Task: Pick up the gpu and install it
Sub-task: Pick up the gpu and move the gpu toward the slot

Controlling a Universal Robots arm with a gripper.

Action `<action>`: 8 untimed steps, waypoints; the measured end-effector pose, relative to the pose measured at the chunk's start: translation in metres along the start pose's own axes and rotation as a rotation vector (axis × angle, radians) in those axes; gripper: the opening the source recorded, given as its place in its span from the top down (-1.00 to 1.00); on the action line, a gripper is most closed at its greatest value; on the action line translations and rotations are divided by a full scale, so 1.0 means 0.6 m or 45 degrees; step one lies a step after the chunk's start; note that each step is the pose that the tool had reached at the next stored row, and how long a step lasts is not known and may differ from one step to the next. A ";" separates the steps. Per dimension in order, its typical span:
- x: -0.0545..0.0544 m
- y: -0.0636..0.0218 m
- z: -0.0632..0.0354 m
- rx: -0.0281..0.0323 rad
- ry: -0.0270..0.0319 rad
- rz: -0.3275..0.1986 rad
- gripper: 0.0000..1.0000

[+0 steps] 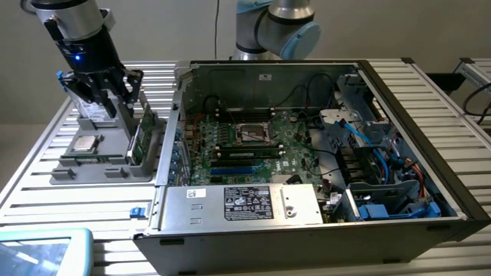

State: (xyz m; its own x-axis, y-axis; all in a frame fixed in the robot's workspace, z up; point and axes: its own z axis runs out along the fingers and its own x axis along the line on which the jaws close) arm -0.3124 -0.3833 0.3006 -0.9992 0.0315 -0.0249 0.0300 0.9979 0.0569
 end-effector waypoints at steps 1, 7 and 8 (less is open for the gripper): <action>0.000 0.000 0.002 0.0000 -0.0034 0.000 0.15; 0.000 -0.002 0.016 -0.0006 -0.0206 0.000 0.00; 0.001 -0.002 0.019 -0.0005 -0.0221 0.000 0.00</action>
State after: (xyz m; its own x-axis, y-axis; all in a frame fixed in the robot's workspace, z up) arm -0.3125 -0.3840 0.2892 -0.9986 0.0327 -0.0422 0.0303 0.9979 0.0573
